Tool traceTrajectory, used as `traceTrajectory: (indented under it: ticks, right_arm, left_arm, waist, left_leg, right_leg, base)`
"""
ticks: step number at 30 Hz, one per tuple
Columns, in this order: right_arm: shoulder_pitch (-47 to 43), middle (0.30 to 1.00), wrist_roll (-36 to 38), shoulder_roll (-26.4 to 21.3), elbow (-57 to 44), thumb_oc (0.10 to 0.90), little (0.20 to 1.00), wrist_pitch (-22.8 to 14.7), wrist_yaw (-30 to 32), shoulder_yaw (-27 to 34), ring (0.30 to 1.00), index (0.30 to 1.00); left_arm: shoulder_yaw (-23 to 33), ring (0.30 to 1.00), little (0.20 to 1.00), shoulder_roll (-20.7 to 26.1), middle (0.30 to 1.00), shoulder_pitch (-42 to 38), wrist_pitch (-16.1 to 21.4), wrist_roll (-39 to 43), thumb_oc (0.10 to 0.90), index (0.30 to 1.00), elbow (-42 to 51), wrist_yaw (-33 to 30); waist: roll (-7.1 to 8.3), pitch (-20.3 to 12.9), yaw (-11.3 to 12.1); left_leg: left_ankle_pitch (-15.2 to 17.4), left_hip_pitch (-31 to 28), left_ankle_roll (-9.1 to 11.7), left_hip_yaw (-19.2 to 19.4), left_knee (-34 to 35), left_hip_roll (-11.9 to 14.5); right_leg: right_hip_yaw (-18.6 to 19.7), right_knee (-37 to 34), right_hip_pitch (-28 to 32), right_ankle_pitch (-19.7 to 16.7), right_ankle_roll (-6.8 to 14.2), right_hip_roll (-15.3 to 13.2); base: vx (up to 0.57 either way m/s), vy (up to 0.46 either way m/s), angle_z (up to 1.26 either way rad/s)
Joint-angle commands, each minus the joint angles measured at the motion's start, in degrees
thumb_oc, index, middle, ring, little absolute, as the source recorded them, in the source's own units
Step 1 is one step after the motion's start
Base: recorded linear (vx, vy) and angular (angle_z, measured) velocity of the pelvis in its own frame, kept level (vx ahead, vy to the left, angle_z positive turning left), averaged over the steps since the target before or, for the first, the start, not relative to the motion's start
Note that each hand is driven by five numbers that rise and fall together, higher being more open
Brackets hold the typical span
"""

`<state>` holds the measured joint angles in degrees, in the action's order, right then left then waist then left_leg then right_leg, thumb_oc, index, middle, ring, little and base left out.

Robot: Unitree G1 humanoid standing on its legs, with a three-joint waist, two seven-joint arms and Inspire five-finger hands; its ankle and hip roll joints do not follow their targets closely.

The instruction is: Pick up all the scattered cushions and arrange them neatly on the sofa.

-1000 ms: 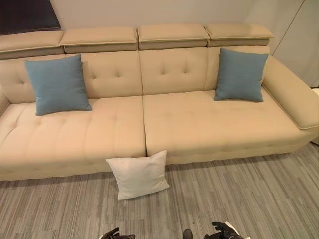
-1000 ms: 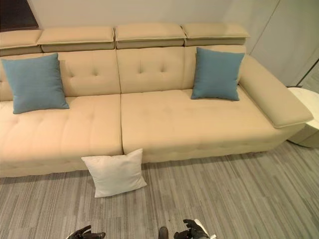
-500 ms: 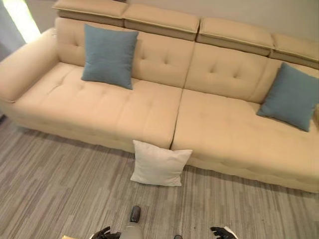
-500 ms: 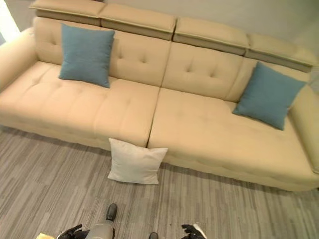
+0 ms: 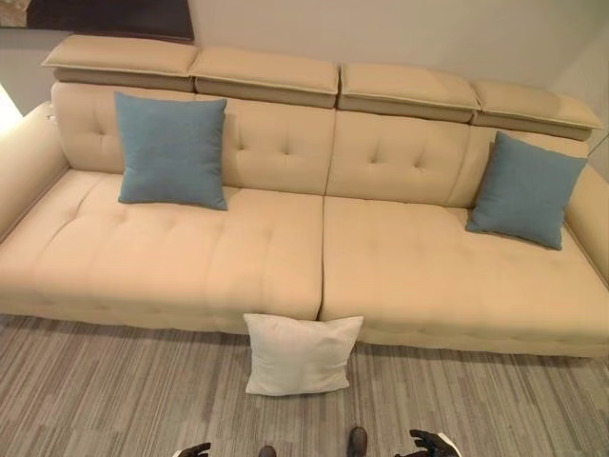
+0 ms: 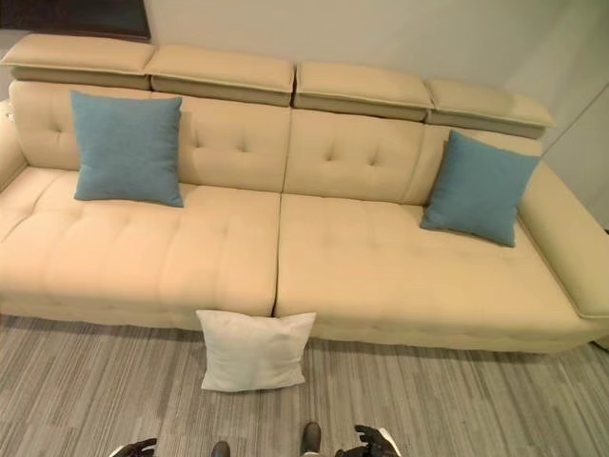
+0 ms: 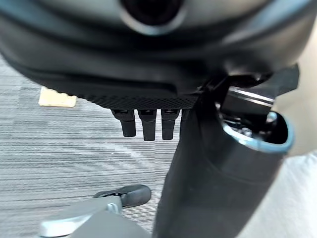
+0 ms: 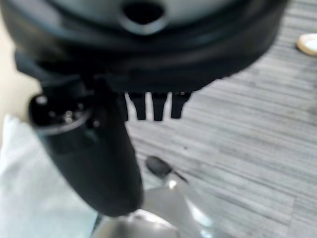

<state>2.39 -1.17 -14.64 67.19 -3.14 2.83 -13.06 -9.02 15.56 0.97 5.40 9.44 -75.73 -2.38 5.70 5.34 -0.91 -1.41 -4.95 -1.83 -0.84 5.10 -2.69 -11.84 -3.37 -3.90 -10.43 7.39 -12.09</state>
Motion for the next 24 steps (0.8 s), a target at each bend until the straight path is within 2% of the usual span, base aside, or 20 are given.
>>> traceTrajectory:
  ticks: [1,7,9,11,12,13,15,16,17,18,19,20,24]
  right_arm:
    - [-0.1,0.900,0.7,-1.4,-1.1,0.800,0.900,-0.4,-0.4,-1.0,0.900,0.900]
    - [0.3,0.900,1.7,-2.7,-1.7,0.800,0.900,-1.5,1.2,0.0,0.900,0.900]
    - [0.3,0.900,3.5,-4.8,-6.8,0.800,0.900,-3.2,1.8,1.3,0.900,0.900]
    - [-0.3,0.900,7.7,-6.8,-10.4,0.800,0.900,-4.6,1.7,3.2,0.900,0.900]
    - [-1.9,0.900,11.1,-8.3,-12.6,0.800,0.900,-5.4,2.0,4.5,0.900,0.900]
    - [-1.9,0.900,11.1,-8.3,-12.6,0.800,0.900,-5.4,2.0,4.5,0.900,0.900]
    - [-4.3,0.900,14.3,-10.7,-15.2,0.800,0.900,-7.2,2.4,6.2,0.900,0.900]
    - [-5.6,0.900,16.4,-11.8,-16.7,0.800,0.900,-8.2,2.8,7.3,0.900,0.900]
    - [-5.6,0.900,16.4,-11.8,-16.7,0.800,0.900,-8.2,2.8,7.3,0.900,0.900]
    - [-7.7,0.900,18.8,-12.7,-18.1,0.800,0.900,-9.4,3.2,9.1,0.900,0.900]
    - [-9.7,0.900,21.6,-13.9,-20.4,0.800,0.900,-11.2,3.5,11.2,0.900,0.900]
    - [-9.8,0.900,21.6,-13.9,-20.4,0.800,0.900,-11.2,3.5,11.2,0.900,0.900]
    - [-17.0,0.900,28.5,-16.0,-23.5,0.800,0.900,-13.7,5.3,14.0,0.900,0.900]
  left_arm:
    - [-1.9,0.900,0.900,-2.2,0.900,-3.0,2.0,-2.5,0.800,0.900,1.5,-0.4]
    - [-1.6,0.900,0.900,-2.8,0.900,-2.4,2.4,-0.5,0.800,0.900,2.5,-0.9]
    - [0.0,0.900,0.900,-2.6,0.900,-2.6,2.9,3.7,0.800,0.900,4.3,-0.7]
    - [-0.2,0.900,0.900,-2.1,0.900,-3.5,3.9,5.1,0.800,0.900,6.4,-0.9]
    - [-1.0,0.900,0.900,-1.1,0.900,-5.2,4.5,6.0,0.800,0.900,9.2,-1.2]
    - [-1.0,0.900,0.900,-1.1,0.900,-5.2,4.5,6.0,0.800,0.900,9.2,-1.2]
    - [0.1,0.900,0.900,0.2,0.900,-6.7,5.7,9.5,0.800,0.900,11.8,-2.0]
    - [0.8,0.900,0.900,1.1,0.900,-7.1,6.4,11.4,0.800,0.900,13.2,-2.5]
    - [0.8,0.900,0.900,1.1,0.900,-7.1,6.4,11.4,0.800,0.900,13.2,-2.5]
    - [2.6,0.900,0.900,2.4,0.900,-8.1,7.5,14.0,0.800,0.900,13.9,-2.3]
    - [4.6,0.900,0.900,4.9,0.900,-9.6,8.8,17.3,0.800,0.900,15.0,-3.0]
    - [4.6,0.900,0.900,4.9,0.900,-9.7,8.8,17.3,0.800,0.900,14.9,-2.9]
    - [6.4,0.900,0.900,9.4,0.900,-14.2,11.6,22.3,0.800,0.900,18.4,-3.7]
  waist:
    - [-2.26,3.4,0.0]
    - [-2.87,2.5,-0.1]
    - [-3.32,2.9,-0.2]
    - [-3.03,4.2,-0.7]
    - [-2.65,6.7,-0.6]
    - [-2.69,6.6,-0.7]
    - [-3.36,8.1,-0.2]
    - [-3.88,9.0,0.5]
    - [-3.88,9.0,0.5]
    - [-5.33,9.2,0.9]
    - [-6.21,10.6,0.7]
    - [-6.18,10.4,0.8]
    - [-7.05,12.2,1.3]
  left_leg:
    - [5.5,0.0,1.6,-2.5,-2.3,1.1]
    - [4.9,-0.2,3.1,-3.7,-1.4,3.4]
    - [5.3,1.5,4.5,-4.2,-3.2,4.7]
    - [5.9,6.0,6.3,-3.3,-11.2,4.8]
    - [4.4,11.2,7.2,-2.2,-17.8,4.9]
    - [4.6,11.5,7.2,-2.3,-18.1,4.9]
    - [3.6,14.6,6.6,-2.4,-14.4,6.1]
    - [0.3,17.0,6.7,-4.9,-11.5,6.8]
    - [0.2,17.0,6.7,-4.9,-11.5,6.8]
    - [-2.7,16.3,6.5,-7.6,-1.3,9.1]
    - [-5.5,19.6,7.1,-7.5,-0.8,9.7]
    - [-5.5,19.9,7.1,-7.4,-0.8,9.7]
    - [-6.5,25.1,7.0,-6.5,-0.5,8.7]
  right_leg:
    - [3.5,2.6,-2.1,-0.1,3.4,1.7]
    - [3.1,2.1,-1.1,2.0,2.1,4.1]
    - [2.3,2.3,-1.4,4.0,0.9,5.3]
    - [1.7,2.9,-1.5,5.1,-0.1,5.1]
    - [1.1,3.3,-1.6,5.8,-1.0,4.8]
    - [1.1,3.3,-1.7,5.8,-1.0,4.8]
    - [1.5,3.2,-2.4,6.2,-0.6,5.3]
    - [2.2,3.7,-3.3,6.4,-0.4,6.0]
    - [2.2,3.7,-3.3,6.4,-0.4,6.0]
    - [3.7,5.2,-4.8,7.8,-0.4,7.6]
    - [4.7,8.0,-9.6,7.9,0.1,7.6]
    - [4.8,8.2,-10.0,8.0,0.1,7.5]
    - [7.0,11.7,-19.9,7.2,0.7,6.3]
  base:
    - [0.15,-0.159,-0.07]
    - [0.09,-0.159,-0.06]
    - [0.03,-0.180,0.15]
    - [-0.08,-0.127,0.38]
    - [-0.14,-0.077,0.41]
    - [-0.13,-0.046,0.39]
    - [-0.04,0.058,0.17]
    - [-0.02,0.068,0.02]
    - [0.02,0.131,-0.13]
    - [-0.07,0.218,-0.02]
    - [-0.08,0.219,-0.17]
    - [-0.17,0.211,-0.34]
    - [-0.15,0.194,-0.55]
